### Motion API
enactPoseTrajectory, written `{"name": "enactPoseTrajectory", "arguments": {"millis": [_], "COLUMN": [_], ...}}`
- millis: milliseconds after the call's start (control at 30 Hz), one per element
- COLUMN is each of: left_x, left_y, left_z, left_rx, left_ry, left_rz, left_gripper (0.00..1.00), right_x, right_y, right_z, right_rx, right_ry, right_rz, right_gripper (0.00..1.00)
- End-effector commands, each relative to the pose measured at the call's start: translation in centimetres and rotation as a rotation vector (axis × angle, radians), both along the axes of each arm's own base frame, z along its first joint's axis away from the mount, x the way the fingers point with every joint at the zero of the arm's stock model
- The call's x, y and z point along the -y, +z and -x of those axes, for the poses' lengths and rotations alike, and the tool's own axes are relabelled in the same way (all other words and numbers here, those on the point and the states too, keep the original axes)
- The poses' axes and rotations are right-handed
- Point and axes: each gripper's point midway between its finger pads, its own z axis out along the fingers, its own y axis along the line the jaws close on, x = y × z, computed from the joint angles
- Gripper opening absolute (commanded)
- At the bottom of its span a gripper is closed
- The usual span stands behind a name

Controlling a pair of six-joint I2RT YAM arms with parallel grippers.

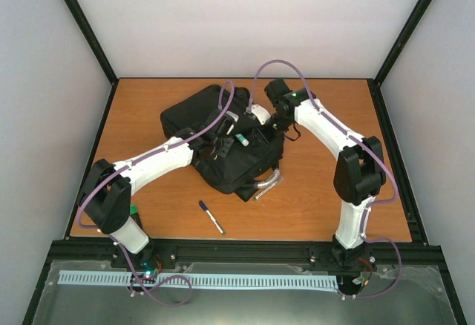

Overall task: Pack the student bag
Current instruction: Place the stationery in the student bag.

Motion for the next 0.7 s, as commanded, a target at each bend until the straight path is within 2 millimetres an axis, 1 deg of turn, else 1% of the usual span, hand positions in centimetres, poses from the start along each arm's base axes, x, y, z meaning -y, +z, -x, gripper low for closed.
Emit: {"name": "enactPoseTrajectory", "arguments": {"millis": [0, 67, 133, 300, 467, 600, 667], "left_x": [1.0, 1.0, 1.0, 1.1, 1.1, 1.1, 1.1], "left_y": [3.5, 3.6, 3.5, 3.6, 3.6, 3.5, 3.6], "left_z": [-0.8, -0.8, -0.8, -0.8, -0.8, -0.8, -0.8], "left_rx": [0.064, 0.065, 0.064, 0.065, 0.065, 0.063, 0.064], "left_ry": [-0.001, -0.001, 0.000, -0.002, -0.003, -0.003, -0.005], "left_rz": [0.083, 0.083, 0.082, 0.087, 0.086, 0.086, 0.089], "left_gripper": [0.01, 0.01, 0.01, 0.01, 0.01, 0.01, 0.01], "right_x": [-0.5, -0.9, -1.1, -1.8, -2.8, -3.7, -4.4], "right_y": [0.3, -0.3, -1.0, -1.6, -1.6, -2.2, -1.9], "right_z": [1.1, 1.6, 1.8, 1.0, -1.4, -3.7, -4.8], "right_rx": [-0.005, -0.041, -0.067, -0.070, -0.010, 0.022, 0.046], "right_ry": [0.026, 0.029, 0.029, 0.021, 0.008, -0.013, -0.023], "right_rz": [-0.063, -0.085, -0.094, -0.112, -0.124, -0.125, -0.149], "right_gripper": [0.21, 0.16, 0.13, 0.11, 0.11, 0.10, 0.10]}}
